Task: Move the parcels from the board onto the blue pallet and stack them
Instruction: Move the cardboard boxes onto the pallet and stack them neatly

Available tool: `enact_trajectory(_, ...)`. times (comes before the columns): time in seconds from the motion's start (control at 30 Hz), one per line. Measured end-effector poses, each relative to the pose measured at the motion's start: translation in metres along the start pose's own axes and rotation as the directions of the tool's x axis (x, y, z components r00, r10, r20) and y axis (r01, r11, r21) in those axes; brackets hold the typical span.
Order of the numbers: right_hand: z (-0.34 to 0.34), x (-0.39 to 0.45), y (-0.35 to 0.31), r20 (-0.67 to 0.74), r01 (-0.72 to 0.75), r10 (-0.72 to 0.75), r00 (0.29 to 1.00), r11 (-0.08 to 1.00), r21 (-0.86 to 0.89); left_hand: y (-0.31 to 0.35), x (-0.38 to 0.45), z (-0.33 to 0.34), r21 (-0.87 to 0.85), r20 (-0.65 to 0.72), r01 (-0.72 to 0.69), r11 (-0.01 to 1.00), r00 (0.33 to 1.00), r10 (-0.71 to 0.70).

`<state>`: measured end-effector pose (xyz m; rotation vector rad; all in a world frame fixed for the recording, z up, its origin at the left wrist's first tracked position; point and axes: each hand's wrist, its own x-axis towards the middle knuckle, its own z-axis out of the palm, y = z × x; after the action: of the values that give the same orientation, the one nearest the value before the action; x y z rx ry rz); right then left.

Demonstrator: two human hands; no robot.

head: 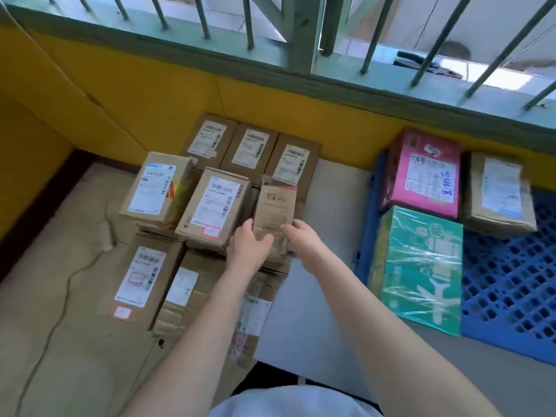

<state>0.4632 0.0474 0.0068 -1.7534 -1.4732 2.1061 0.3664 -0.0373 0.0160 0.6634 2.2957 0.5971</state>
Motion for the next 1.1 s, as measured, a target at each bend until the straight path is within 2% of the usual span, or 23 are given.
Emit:
enact_trajectory(0.13,-0.009,-0.025,-0.020,-0.042,0.007,-0.004,0.999,0.998,0.056,0.018,-0.013,0.002,0.079,-0.022,-0.038,0.996,0.999,0.040)
enact_trajectory(0.27,-0.050,-0.070,-0.042,-0.127,0.136,-0.127,0.984,0.989,0.062,0.062,-0.037,0.011,0.126,-0.120,-0.199,0.972,0.970,0.214)
enact_trajectory(0.33,-0.080,-0.095,-0.047,-0.187,0.190,-0.174,0.967,0.979,0.072,0.091,-0.054,0.020,0.090,-0.136,-0.281,0.956,0.947,0.291)
enact_trajectory(0.4,-0.114,-0.120,-0.042,-0.250,0.250,-0.224,0.942,0.965,0.075,0.119,-0.072,0.031,0.017,-0.094,-0.350,0.937,0.932,0.350)
enact_trajectory(0.47,-0.149,-0.146,-0.030,-0.346,0.307,-0.272,0.898,0.950,0.051,0.142,-0.089,0.043,-0.149,-0.021,-0.368,0.918,0.929,0.370)
enact_trajectory(0.53,-0.186,-0.170,-0.010,-0.444,0.371,-0.331,0.833,0.928,0.004,0.162,-0.108,0.054,-0.365,0.075,-0.339,0.867,0.918,0.390)
enact_trajectory(0.6,-0.226,-0.188,0.011,-0.505,0.374,-0.342,0.792,0.927,-0.042,0.181,-0.129,0.070,-0.507,0.190,-0.285,0.813,0.884,0.428)
enact_trajectory(0.67,-0.264,-0.199,0.035,-0.517,0.329,-0.279,0.809,0.944,0.005,0.199,-0.149,0.096,-0.609,0.287,-0.187,0.770,0.854,0.434)
enact_trajectory(0.73,-0.296,-0.205,0.058,-0.487,0.310,-0.214,0.847,0.942,0.126,0.215,-0.169,0.131,-0.655,0.351,-0.100,0.749,0.837,0.419)
enact_trajectory(0.83,-0.335,-0.205,0.093,-0.484,0.287,-0.168,0.859,0.940,0.183,0.224,-0.189,0.181,-0.591,0.430,-0.074,0.804,0.814,0.391)
enact_trajectory(0.97,-0.364,-0.195,0.135,-0.490,0.287,-0.154,0.858,0.935,0.208,0.217,-0.196,0.225,-0.362,0.503,-0.107,0.926,0.814,0.291)
enact_trajectory(1.1,-0.379,-0.182,0.163,-0.481,0.237,-0.125,0.868,0.955,0.180,0.214,-0.204,0.255,-0.278,0.491,-0.099,0.955,0.840,0.230)
